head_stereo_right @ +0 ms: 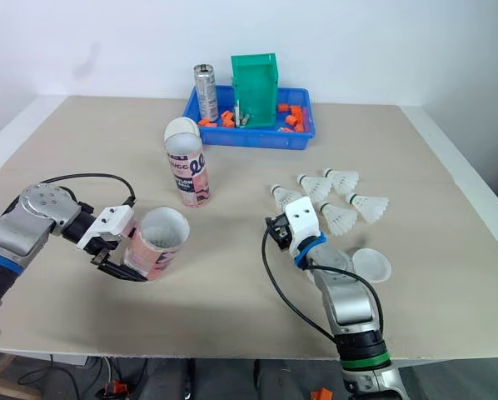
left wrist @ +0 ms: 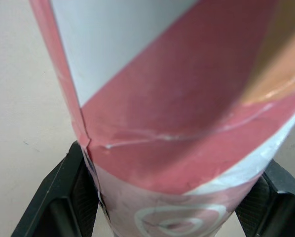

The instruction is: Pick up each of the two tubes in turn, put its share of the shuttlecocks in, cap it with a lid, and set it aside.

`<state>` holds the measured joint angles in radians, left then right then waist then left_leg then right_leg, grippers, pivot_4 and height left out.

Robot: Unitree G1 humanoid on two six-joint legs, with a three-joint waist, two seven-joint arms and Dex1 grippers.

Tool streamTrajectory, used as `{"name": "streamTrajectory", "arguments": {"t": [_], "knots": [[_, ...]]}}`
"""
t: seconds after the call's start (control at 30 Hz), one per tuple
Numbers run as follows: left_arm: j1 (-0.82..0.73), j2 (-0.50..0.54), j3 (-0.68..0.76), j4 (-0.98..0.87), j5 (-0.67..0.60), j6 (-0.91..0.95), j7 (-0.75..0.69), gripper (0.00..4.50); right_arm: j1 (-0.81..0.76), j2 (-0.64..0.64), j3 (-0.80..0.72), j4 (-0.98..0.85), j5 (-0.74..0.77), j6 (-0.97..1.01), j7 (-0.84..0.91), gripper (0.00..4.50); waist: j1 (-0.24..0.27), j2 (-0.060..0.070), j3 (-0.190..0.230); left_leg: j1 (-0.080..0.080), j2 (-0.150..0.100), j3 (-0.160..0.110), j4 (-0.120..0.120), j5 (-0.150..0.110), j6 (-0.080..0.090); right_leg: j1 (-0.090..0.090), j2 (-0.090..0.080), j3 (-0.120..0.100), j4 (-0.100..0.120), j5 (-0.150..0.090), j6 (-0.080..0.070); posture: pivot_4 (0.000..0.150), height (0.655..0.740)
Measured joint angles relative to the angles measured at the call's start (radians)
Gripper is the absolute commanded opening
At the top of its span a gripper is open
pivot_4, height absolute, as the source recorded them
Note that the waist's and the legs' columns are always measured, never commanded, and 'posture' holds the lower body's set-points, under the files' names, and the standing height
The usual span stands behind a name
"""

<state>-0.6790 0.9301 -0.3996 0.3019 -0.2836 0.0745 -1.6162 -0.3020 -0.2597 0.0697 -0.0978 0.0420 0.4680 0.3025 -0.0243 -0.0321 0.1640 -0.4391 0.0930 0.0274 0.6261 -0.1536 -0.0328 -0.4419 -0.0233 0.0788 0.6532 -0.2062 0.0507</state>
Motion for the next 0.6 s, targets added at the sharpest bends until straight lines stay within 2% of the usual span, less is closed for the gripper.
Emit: {"name": "streamTrajectory", "arguments": {"t": [0.23, 0.37, 0.47, 0.5, 0.6], "knots": [[0.004, 0.0, 0.007, -0.006, 0.003, 0.012, 0.0, 3.24, -0.09, 0.029, 0.003, 0.157, -0.02, -0.088, -0.023, 3.0, -0.002, 0.0, 0.0, 0.0, 0.0, 0.0, 0.0, 0.0, 0.0, 0.0, 0.0, 0.0, 0.0, 0.0, 0.0, 0.15, 0.7083], [0.004, 0.0, 0.007, -0.01, 0.004, 0.013, 0.0, 3.24, -0.153, 0.031, 0.006, 0.264, -0.037, -0.148, -0.028, 1.84, -0.002, 0.0, 0.0, 0.0, 0.0, 0.0, 0.0, 0.0, 0.0, 0.0, 0.0, 0.0, 0.0, 0.0, 0.0, 0.15, 0.7083], [0.007, -0.001, 0.01, -0.017, 0.007, 0.012, 0.0, 3.24, -0.18, 0.027, 0.007, 0.313, -0.057, -0.187, -0.033, 0.45, -0.001, 0.0, 0.0, 0.0, 0.0, 0.0, -0.001, 0.0, 0.0, 0.0, 0.0, 0.0, 0.0, 0.0, 0.0, 0.15, 0.7083], [0.01, -0.001, 0.013, -0.018, 0.008, 0.012, 0.0, 3.24, -0.181, 0.025, 0.007, 0.313, -0.06, -0.195, -0.032, 0.1, -0.001, 0.0, 0.0, 0.0, 0.0, 0.0, -0.001, 0.0, 0.0, 0.0, 0.0, 0.0, 0.0, 0.0, 0.0, 0.15, 0.7083], [0.02, -0.002, 0.026, -0.03, 0.014, 0.018, 0.0, 3.24, -0.179, 0.015, 0.017, 0.309, -0.076, -0.213, -0.019, 0.1, -0.001, 0.0, 0.0, 0.0, 0.0, 0.0, -0.001, 0.0, 0.0, 0.0, 0.0, 0.0, 0.0, 0.0, 0.0, 0.15, 0.7083]]}}
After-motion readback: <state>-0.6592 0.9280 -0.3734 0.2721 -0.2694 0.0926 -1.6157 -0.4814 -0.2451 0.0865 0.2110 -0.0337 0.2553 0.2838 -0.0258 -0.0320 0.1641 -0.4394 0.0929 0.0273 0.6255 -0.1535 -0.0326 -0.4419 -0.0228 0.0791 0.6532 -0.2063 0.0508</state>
